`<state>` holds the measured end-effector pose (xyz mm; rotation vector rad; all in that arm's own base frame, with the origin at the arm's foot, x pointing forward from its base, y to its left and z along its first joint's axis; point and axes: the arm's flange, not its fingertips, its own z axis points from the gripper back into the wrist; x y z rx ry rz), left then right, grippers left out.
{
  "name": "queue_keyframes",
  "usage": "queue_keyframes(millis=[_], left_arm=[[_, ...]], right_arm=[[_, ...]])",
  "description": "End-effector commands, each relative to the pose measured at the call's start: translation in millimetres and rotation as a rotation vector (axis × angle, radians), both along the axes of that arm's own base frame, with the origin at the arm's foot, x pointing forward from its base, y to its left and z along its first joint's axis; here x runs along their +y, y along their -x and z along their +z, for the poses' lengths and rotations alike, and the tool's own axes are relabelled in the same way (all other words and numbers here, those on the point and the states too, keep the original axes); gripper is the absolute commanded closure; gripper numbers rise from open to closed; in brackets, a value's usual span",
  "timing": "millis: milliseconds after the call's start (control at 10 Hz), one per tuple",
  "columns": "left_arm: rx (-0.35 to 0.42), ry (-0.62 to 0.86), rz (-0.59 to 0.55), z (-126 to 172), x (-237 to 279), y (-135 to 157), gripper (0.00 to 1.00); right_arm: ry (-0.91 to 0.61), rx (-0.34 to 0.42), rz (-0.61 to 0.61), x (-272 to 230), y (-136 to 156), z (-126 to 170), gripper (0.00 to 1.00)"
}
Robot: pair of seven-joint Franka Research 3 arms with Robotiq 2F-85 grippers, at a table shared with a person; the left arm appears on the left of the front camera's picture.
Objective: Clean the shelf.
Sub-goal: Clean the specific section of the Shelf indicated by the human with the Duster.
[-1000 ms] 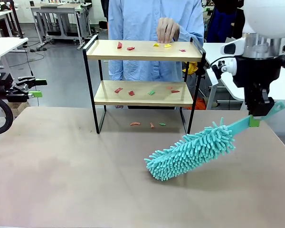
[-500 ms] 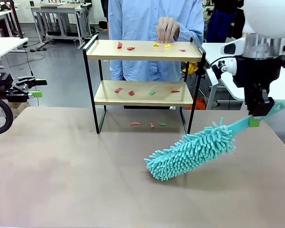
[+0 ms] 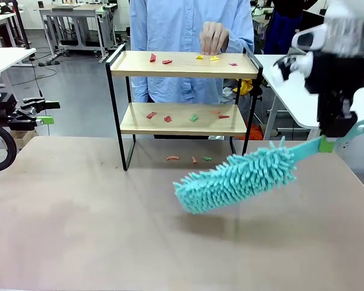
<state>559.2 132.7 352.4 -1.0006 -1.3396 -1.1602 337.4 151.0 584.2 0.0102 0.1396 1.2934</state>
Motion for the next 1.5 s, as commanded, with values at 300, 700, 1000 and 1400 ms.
queue_keyframes(millis=[300,700,1000,1400], left_arm=[[-0.013,0.002,0.001,2.2,-1.0,2.1,0.00],[-0.013,0.002,0.001,2.2,-1.0,2.1,0.00],[-0.013,0.002,0.001,2.2,-1.0,2.1,0.00],[-0.013,0.002,0.001,2.2,-1.0,2.1,0.00]], right_arm=[[-0.263,-0.082,-0.337,41.4,65.5,108.3,0.87],[-0.417,-0.166,-0.650,112.2,94.6,148.5,0.87],[-0.380,-0.106,-0.588,104.8,102.3,149.9,0.87],[-0.284,-0.266,-0.748,150.6,106.7,162.5,0.87]])
